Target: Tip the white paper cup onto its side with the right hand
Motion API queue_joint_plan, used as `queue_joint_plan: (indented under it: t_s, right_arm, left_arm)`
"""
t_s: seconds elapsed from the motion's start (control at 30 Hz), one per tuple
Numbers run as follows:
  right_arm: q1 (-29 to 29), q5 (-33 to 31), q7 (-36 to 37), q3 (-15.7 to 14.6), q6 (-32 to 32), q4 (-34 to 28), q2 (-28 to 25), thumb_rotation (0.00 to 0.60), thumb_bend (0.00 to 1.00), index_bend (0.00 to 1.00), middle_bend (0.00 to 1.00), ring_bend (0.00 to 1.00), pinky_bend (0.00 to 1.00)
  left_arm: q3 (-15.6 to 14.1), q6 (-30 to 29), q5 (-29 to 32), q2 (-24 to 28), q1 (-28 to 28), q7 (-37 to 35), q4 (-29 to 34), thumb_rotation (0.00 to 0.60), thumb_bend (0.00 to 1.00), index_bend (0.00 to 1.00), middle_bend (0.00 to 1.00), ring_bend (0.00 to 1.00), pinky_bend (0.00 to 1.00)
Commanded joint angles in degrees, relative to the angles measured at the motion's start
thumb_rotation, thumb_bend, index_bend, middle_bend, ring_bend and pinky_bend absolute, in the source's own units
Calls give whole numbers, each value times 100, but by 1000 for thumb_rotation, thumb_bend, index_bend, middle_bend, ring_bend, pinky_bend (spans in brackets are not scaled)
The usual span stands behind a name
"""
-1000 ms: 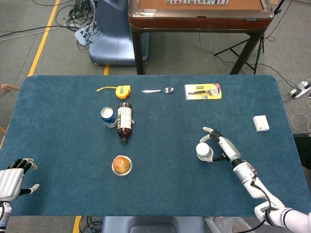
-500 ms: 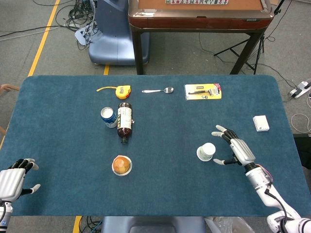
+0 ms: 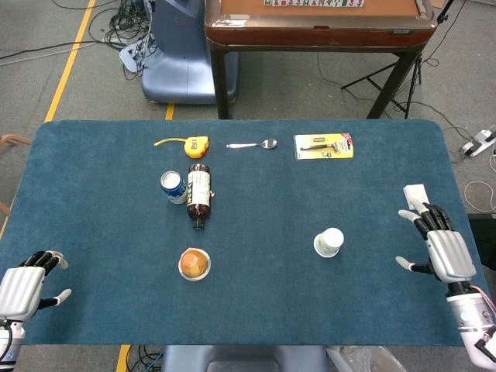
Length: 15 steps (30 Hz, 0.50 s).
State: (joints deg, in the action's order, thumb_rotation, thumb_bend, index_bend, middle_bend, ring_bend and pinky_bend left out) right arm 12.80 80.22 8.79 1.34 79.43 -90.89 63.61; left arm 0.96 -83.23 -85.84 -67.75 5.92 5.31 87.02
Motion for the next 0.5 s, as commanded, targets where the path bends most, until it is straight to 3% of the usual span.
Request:
queue_joint_plan:
  t_s: [0.03,0.27,0.5]
  right_arm:
    - [-278,-84,-254,79,416,-68,-7,600,0,209,67,0,3]
    - [-534,232,-266,170,985,-84,9,600,0,230,94,0,3]
    - [-662,362,-143,216,1119,-132,-76,600,0,238,96,0,3]
  left_arm:
    - [12,-72,-67,-55,-3,-71,-74,600,87,455,348,263,442]
    - [68,-232,-134,-142,-19,-254,-222,600,87,464,348,263,455]
    - [40,-165,-131,-47,-10,-281,-129,600,87,465,348,263,457]
